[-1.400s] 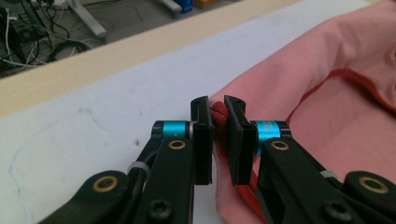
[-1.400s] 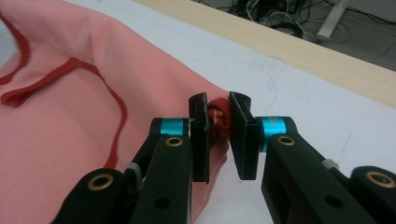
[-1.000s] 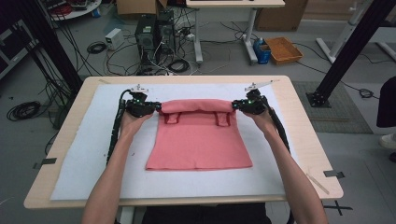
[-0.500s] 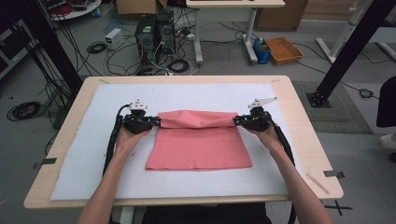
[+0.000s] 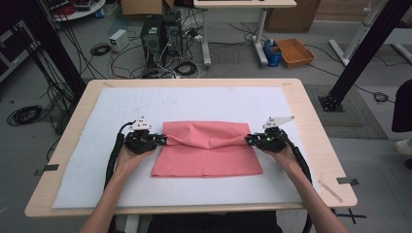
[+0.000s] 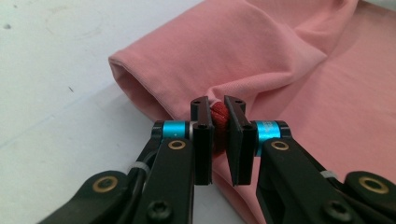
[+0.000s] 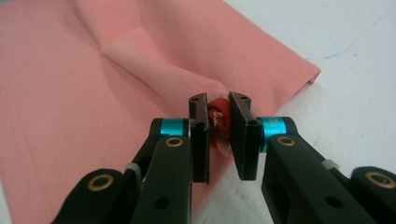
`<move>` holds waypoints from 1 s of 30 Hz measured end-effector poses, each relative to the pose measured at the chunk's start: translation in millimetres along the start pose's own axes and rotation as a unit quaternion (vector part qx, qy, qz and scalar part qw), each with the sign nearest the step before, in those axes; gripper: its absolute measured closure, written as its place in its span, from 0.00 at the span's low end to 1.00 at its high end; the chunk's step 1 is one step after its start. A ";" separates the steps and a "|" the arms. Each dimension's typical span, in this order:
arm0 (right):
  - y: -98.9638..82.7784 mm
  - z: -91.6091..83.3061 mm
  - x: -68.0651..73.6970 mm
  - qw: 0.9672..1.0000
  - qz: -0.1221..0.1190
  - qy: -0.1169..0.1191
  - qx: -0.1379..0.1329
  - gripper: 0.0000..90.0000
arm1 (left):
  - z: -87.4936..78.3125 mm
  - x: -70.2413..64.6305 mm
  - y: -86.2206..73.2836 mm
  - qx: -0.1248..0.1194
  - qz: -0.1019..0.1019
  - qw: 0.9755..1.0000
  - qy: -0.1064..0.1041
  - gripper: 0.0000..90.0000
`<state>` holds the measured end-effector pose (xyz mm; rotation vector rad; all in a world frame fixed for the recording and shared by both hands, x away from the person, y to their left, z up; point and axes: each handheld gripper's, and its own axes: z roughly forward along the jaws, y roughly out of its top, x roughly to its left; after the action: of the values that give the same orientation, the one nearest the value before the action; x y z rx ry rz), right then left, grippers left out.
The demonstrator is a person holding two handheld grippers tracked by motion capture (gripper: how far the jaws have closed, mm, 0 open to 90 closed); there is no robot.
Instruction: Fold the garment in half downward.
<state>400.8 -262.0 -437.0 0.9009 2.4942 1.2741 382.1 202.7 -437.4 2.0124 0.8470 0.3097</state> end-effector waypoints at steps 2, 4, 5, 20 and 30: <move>-1.1 -2.6 3.7 1.000 -0.005 0.003 0.001 0.88 | -1.3 -2.5 -3.3 0.001 0.001 1.000 -0.004 0.91; -2.0 -4.8 6.8 1.000 -0.013 0.004 0.004 0.88 | -2.6 -3.8 -7.0 0.002 0.000 1.000 -0.006 0.91; -2.7 -5.9 8.3 1.000 -0.016 0.005 0.005 0.88 | -2.9 -3.8 -8.1 0.002 -0.002 1.000 -0.009 0.91; -29.2 -22.6 20.5 0.999 -0.019 0.044 -0.015 0.88 | -20.3 -21.1 -25.9 0.000 0.004 0.999 -0.039 0.91; -42.5 -32.2 27.8 0.997 -0.027 0.066 -0.027 0.88 | -29.4 -27.3 -38.4 0.000 -0.006 0.998 -0.063 0.91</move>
<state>346.7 -285.6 -448.2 0.7551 2.5515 1.4191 329.9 217.3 -449.5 2.0039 0.7800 0.1735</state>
